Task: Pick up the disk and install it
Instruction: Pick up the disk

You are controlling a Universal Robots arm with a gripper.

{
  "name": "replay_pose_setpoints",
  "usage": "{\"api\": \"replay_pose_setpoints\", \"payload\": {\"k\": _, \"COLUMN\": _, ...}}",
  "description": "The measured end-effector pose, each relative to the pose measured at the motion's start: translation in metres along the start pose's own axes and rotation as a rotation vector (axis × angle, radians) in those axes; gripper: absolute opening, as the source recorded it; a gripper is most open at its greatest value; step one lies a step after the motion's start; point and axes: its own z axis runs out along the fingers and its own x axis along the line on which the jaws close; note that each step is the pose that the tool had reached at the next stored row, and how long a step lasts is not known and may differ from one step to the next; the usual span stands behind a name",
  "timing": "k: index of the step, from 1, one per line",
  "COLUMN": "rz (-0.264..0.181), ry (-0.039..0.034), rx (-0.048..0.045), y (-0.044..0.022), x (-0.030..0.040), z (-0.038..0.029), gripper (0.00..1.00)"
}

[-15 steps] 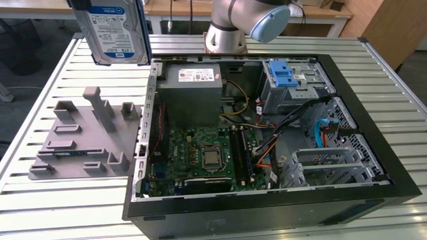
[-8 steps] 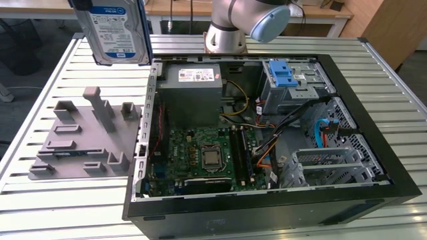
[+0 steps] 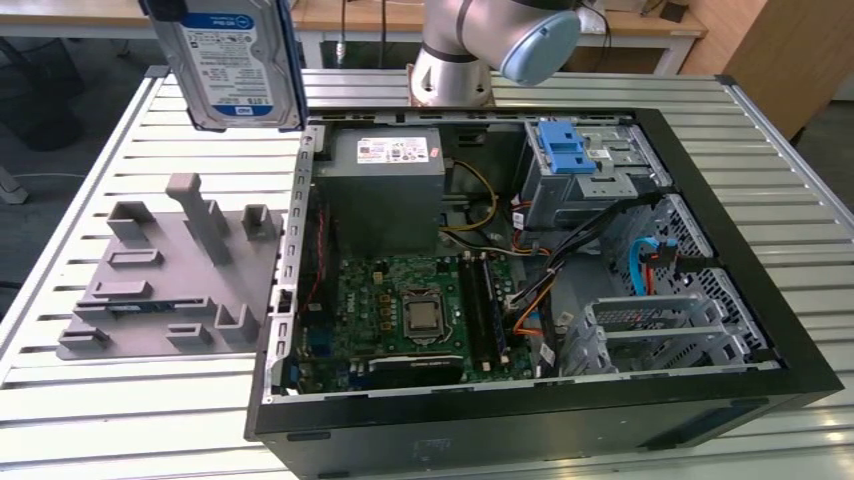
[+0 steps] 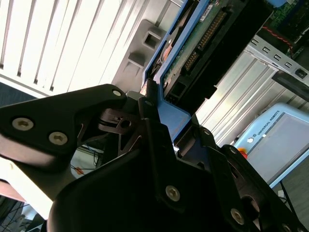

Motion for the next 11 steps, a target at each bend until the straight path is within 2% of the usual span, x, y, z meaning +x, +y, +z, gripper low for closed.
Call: {"api": "replay_pose_setpoints", "payload": {"k": 11, "rz": 0.0, "ry": 0.0, "rx": 0.0, "y": -0.0034, "x": -0.0001, "z": 0.0003, "gripper": 0.36}}
